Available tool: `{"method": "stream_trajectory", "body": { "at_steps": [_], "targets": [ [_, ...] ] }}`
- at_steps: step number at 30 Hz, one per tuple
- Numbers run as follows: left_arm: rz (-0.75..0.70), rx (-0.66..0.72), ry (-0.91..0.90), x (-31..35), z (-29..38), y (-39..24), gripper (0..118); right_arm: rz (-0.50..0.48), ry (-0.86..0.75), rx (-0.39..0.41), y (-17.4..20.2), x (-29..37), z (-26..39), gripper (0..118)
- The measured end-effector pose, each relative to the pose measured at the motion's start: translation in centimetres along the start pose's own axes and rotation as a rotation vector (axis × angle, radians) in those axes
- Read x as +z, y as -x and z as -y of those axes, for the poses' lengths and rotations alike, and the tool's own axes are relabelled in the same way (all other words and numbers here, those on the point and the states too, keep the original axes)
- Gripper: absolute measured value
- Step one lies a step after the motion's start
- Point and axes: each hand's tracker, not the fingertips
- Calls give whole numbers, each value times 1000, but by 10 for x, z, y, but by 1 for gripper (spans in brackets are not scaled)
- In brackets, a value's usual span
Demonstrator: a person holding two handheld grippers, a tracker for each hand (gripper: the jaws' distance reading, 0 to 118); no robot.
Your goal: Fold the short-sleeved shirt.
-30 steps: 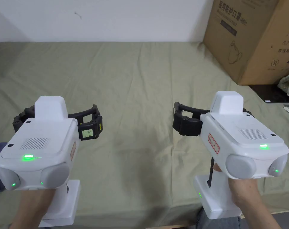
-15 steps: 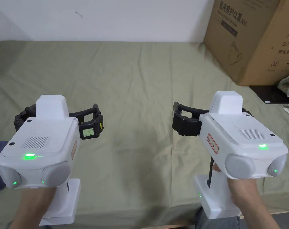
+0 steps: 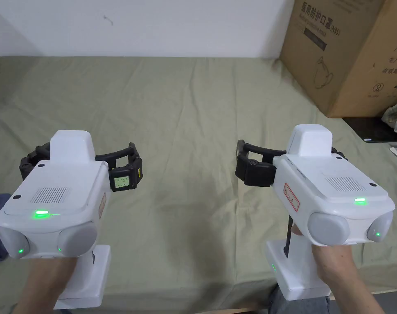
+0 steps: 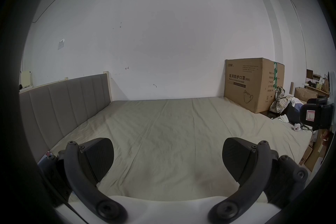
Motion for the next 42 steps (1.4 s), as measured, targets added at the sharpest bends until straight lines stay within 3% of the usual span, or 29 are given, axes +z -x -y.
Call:
{"method": "stream_trajectory", "body": {
  "at_steps": [14, 17, 19, 24, 27, 34, 39, 42],
  "targets": [
    [5, 5, 7, 1, 1, -1, 118, 20, 41, 8, 3, -2, -3, 118],
    [5, 48, 42, 0, 0, -1, 118, 96, 198, 13, 4, -13, -14, 118],
    [-3, 67, 135, -3, 3, -4, 118, 175, 404, 4, 4, -27, -24, 118],
    [15, 129, 301, 6, 39, -11, 118, 105, 756, -132, 9, -39, -9, 115],
    [-3, 126, 370, 11, 66, -12, 118, 22, 820, -78, 27, -34, 14, 115],
    [-10, 95, 479, 19, 97, -11, 118, -3, 873, -94, 60, -27, 42, 115],
    [-29, 132, 521, 7, 113, -1, 118, 55, 868, -55, 54, -46, 59, 115],
    [-35, 183, 572, 0, 118, 2, 118, 95, 855, 37, 65, -52, 78, 115]
  ]
}}
